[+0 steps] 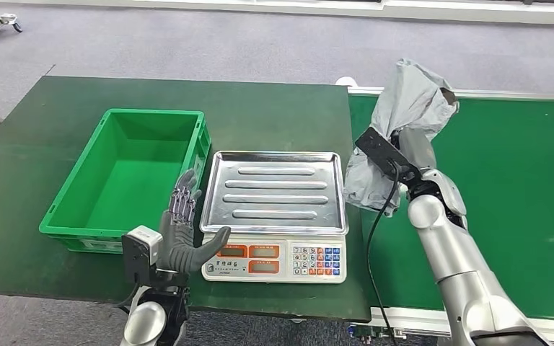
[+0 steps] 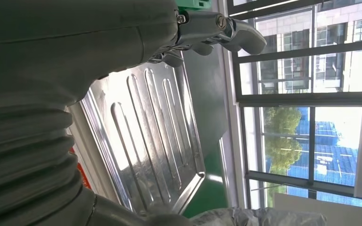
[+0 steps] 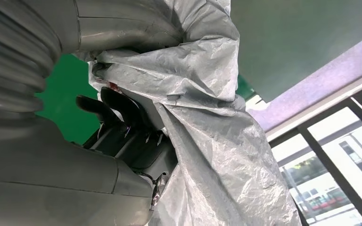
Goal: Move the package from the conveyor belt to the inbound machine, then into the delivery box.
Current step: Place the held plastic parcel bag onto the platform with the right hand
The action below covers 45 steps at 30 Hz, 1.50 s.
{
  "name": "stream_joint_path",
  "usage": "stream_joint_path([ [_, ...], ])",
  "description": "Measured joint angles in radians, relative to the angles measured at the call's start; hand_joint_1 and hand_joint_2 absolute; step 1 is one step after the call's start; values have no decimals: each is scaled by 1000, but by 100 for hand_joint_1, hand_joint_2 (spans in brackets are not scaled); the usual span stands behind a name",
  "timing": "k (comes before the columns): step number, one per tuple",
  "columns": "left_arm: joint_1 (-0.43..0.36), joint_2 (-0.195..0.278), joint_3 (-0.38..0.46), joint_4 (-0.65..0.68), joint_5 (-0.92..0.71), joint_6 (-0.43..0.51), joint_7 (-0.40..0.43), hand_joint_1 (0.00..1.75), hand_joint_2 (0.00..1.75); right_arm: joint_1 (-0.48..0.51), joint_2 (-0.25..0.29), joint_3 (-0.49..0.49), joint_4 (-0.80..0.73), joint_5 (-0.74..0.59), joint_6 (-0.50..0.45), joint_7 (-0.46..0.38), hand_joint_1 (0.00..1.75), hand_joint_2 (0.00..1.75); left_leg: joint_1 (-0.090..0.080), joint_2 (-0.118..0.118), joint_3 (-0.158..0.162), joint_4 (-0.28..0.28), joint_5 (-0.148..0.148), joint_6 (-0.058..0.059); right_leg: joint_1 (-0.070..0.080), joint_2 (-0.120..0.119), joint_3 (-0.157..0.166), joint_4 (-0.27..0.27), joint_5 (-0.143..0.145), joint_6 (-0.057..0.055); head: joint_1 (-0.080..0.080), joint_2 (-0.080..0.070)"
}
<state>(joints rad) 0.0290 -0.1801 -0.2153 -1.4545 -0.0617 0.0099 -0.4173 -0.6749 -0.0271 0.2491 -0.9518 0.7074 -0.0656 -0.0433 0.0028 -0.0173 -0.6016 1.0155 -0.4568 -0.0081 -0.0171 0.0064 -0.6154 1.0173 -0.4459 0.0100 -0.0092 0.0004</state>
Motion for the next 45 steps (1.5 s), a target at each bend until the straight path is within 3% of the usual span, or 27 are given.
stream_joint_path([
  [8, 1, 0, 14, 0, -2, 0, 0, 0, 175, -13, 13, 53, -15, -41, 45, -27, 175, 175, 0, 1, -1, 0, 0, 0, 0, 1, 0, 0, 0, 0, 0, 0],
  [13, 0, 0, 29, 0, -3, 0, 0, 0, 175, -29, 65, 159, -41, -100, 112, -36, 175, 175, 0, 2, 0, 0, 0, -1, 2, 3, -1, 0, 0, -1, 0, 0],
  [20, -15, 0, 47, 16, -5, -2, -3, 0, 175, -33, 109, 332, -82, -164, 112, -32, 175, 175, 1, 2, 0, 0, 0, -1, 2, 2, -1, 0, -1, -1, 0, 0],
  [31, -47, 0, 53, 46, -5, -4, -8, 0, 175, -4, 171, 478, -92, -287, 140, -55, 175, 175, 1, 2, 0, 0, 0, -1, 2, 2, -1, 0, -1, -1, 0, 0],
  [35, -48, 0, 54, 51, -5, -4, -8, 0, 175, 6, 173, 495, -92, -291, 137, -54, 3, 175, 1, 2, 0, 0, 0, -1, 2, 2, -1, 0, -1, -1, 0, 0],
  [45, -48, 1, 54, 59, -14, 6, -11, 0, 175, 36, 166, 485, -109, -355, 90, -60, 0, 175, 1, 2, 0, 0, 0, -1, 1, 2, -2, 0, -1, -1, 0, 0],
])
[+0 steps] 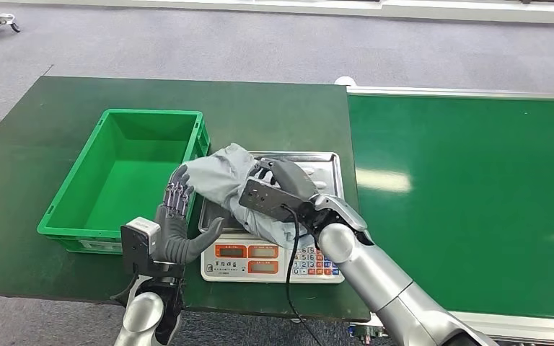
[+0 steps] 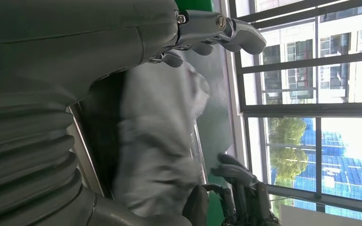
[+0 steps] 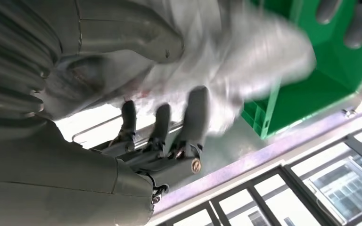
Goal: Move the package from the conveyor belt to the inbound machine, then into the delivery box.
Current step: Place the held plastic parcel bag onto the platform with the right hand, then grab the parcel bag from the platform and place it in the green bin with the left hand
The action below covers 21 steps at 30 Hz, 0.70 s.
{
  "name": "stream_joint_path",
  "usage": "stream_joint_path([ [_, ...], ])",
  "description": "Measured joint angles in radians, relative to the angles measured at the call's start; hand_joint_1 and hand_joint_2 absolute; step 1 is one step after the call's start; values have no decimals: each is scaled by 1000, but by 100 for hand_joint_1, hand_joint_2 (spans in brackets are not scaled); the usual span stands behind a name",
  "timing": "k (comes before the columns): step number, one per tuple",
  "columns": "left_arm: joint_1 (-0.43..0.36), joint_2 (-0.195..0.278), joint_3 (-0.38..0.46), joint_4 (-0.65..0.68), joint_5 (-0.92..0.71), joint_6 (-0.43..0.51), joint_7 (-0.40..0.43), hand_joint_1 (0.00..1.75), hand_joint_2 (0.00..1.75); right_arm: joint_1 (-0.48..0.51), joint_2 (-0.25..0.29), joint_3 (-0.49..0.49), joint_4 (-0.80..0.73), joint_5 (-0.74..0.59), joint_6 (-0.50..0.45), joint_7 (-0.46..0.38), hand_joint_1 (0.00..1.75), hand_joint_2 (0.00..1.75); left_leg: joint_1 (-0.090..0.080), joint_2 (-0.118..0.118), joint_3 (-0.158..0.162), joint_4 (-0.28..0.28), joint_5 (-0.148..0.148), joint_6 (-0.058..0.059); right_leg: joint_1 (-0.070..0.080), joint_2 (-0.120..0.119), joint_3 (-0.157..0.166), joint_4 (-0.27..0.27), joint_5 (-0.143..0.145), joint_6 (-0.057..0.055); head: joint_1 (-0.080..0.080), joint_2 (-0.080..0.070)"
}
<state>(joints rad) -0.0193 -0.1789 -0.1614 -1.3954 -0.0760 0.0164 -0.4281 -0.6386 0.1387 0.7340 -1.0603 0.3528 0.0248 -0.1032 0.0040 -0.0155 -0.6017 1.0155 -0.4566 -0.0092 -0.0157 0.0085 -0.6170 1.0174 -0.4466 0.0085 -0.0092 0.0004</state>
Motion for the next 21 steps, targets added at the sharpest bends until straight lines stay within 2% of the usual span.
stream_joint_path([
  [7, 0, 4, 0, -1, -13, 9, 4, 0, 175, 50, -40, -108, -20, -126, -45, -56, 0, 175, 0, 0, 0, 0, 0, 0, -1, 0, 0, 0, 0, 0, 0, 0],
  [12, -29, 16, 0, 18, -123, 51, 15, 0, 175, 126, -53, -210, -39, -310, -16, -177, 0, 175, 0, -1, 0, 0, 0, 0, 0, -1, 0, 0, 0, 0, 0, 0],
  [14, -67, 29, -6, 52, -210, 65, 23, 0, 175, 168, -55, -254, -53, -388, 14, -223, 0, 175, 0, -1, 0, 0, 0, 0, 0, -1, 0, 0, 0, 0, 0, 0],
  [17, -158, 51, -28, 142, -347, 52, 36, 0, 175, 221, -57, -314, -75, -451, 40, -250, 0, 175, 0, -1, 0, 0, 0, 0, 0, -1, 0, 0, 0, 0, 0, 0],
  [21, -313, 80, -85, 313, -515, -51, 14, 0, 175, 273, -57, -376, -104, -473, 61, -253, 0, 175, 0, -1, 0, 0, 1, 0, 0, -1, 0, 0, 1, 0, 0, 0],
])
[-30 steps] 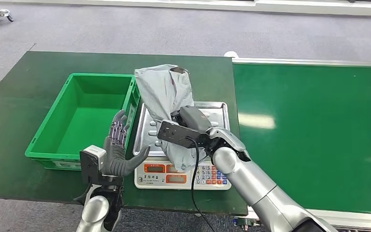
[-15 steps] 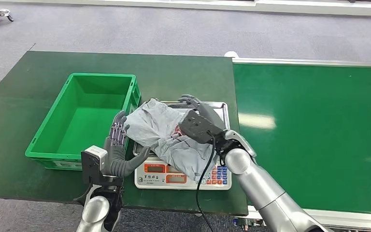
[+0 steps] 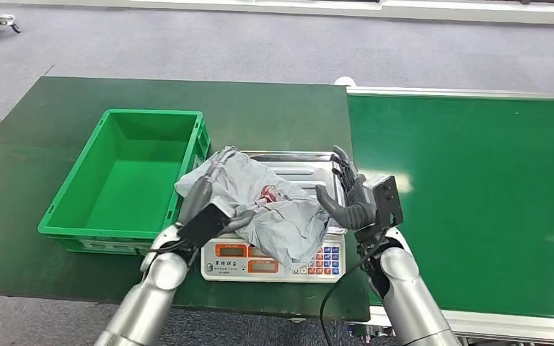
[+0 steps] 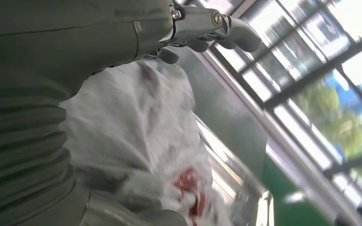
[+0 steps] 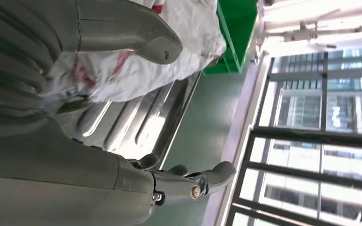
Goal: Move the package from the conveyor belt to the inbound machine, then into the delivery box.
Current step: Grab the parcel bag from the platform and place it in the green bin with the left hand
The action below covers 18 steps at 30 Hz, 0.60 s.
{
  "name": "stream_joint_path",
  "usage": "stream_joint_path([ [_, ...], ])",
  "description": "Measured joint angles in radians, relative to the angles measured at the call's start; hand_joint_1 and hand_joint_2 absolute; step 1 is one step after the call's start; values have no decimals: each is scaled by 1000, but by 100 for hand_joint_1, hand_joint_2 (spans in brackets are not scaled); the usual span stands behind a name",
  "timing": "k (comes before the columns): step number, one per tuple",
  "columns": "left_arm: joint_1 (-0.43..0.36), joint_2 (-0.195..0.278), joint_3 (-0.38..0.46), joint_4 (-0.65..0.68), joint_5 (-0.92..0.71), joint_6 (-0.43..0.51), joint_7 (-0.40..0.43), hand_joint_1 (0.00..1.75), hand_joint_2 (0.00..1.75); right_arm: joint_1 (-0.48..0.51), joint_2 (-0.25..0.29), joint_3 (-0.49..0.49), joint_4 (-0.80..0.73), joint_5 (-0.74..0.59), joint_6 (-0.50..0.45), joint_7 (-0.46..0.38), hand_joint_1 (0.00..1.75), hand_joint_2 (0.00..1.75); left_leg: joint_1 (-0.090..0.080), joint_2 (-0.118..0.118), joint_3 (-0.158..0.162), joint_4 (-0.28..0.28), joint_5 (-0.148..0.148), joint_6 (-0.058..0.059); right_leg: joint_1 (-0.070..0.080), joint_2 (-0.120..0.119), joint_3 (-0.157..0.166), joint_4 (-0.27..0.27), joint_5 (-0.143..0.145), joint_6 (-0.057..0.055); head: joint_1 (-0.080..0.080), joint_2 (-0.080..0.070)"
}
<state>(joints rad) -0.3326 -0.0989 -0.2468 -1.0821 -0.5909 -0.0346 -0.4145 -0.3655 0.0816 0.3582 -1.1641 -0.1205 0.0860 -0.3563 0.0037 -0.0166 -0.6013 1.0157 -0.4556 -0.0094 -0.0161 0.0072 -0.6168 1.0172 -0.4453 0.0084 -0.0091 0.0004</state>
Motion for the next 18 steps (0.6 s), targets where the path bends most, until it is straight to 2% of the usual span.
stream_joint_path([
  [6, -224, 19, -123, 261, -162, -70, -23, 0, 175, 53, 0, -59, -46, -9, 7, -9, 0, 175, 0, 1, 0, 1, 0, 0, -1, 2, -1, 0, 1, 1, 0, 0],
  [10, -310, 19, -175, 365, -194, -94, -32, 0, 175, 63, 0, -81, -60, -23, 18, -9, 0, 175, 0, 3, 0, 1, 0, 0, -1, 4, -1, 0, 1, 1, 0, 0],
  [13, -375, 22, -231, 450, -249, -195, -77, 4, 175, 64, 0, -94, -62, -47, 48, -3, 0, 175, 0, 2, 0, 0, 0, 0, -1, 4, -1, 0, 1, 1, 0, 0],
  [17, -476, 40, -318, 544, -286, -420, -156, 172, 175, 64, 0, -102, -62, -65, 73, 7, 0, 175, 0, 2, 0, 0, 0, 0, -1, 3, 0, 0, 1, 1, 0, 0],
  [18, -497, 45, -337, 561, -289, -464, -165, 175, 175, 64, 0, -104, -62, -67, 77, 10, 0, 175, 0, 3, 0, 0, 0, 0, -1, 4, 0, 0, 1, 1, 0, 0],
])
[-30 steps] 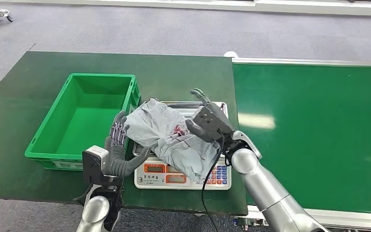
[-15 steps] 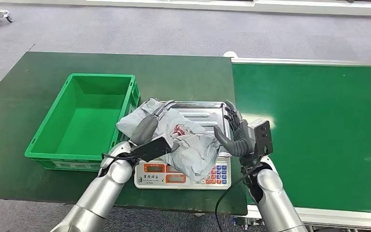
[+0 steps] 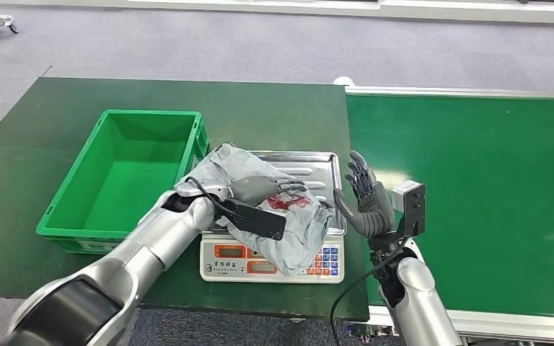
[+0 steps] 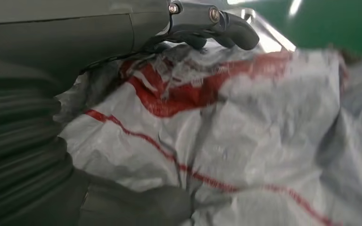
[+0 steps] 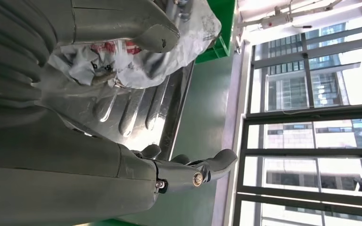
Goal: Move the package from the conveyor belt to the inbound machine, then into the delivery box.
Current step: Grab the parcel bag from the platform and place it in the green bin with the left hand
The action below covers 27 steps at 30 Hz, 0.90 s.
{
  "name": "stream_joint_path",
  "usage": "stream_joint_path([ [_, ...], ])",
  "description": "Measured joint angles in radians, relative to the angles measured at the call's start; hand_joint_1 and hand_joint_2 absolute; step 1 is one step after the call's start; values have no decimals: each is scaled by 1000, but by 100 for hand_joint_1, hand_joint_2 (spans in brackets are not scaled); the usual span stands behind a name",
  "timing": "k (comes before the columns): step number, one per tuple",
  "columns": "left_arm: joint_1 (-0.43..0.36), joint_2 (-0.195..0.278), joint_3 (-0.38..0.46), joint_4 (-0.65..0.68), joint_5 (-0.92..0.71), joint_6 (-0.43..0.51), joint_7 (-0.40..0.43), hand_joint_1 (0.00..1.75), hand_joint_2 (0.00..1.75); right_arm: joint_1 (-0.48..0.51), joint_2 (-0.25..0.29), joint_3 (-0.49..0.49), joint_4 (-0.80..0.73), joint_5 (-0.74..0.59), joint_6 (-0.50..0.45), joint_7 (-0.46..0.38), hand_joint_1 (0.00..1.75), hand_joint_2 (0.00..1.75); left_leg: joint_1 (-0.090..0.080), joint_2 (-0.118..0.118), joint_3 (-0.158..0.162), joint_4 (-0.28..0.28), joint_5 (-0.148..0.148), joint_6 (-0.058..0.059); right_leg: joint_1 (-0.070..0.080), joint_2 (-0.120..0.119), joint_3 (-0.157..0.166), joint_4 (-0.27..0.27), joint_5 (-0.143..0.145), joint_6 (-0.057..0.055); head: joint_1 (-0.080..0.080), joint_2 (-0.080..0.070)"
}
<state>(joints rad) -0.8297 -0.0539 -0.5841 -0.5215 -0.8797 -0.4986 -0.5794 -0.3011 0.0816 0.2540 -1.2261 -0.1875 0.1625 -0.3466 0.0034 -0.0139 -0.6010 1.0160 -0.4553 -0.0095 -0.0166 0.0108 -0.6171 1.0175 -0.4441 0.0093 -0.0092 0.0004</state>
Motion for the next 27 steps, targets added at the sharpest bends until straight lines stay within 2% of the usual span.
stream_joint_path([
  [2, -32, 11, -37, 22, -2, -61, -8, 175, 175, 1, 0, -4, -1, -3, 5, 6, 0, 175, 0, 0, 0, 0, 0, 0, 0, 0, 0, 0, 0, 0, 0, 0],
  [5, -63, 26, -81, 37, -2, -105, -16, 175, 175, 4, 0, -9, -5, -7, 9, 14, 0, 175, 0, 0, 0, 0, 0, 0, 0, 0, 0, 0, 0, 0, 0, 0],
  [22, -103, 80, -181, 27, 0, -143, -19, 175, 175, 22, 0, -32, -28, -27, 27, 24, 0, 175, 0, 0, 0, 0, 0, 0, 0, 0, 0, 0, 0, 0, 0, 0],
  [24, -103, 88, -187, 20, -4, -123, -10, 175, 175, 24, 0, -35, -28, -29, 29, 23, 0, 175, 0, 0, 1, 0, 0, 0, 0, 0, 0, 0, 0, 0, 0, 0],
  [27, -108, 110, -207, -14, -20, -28, 33, 175, 175, 37, 0, -39, -35, -25, 35, 8, 0, 175, 0, 0, 0, 0, 0, 0, 0, 0, 0, 0, 0, 0, 0, 0],
])
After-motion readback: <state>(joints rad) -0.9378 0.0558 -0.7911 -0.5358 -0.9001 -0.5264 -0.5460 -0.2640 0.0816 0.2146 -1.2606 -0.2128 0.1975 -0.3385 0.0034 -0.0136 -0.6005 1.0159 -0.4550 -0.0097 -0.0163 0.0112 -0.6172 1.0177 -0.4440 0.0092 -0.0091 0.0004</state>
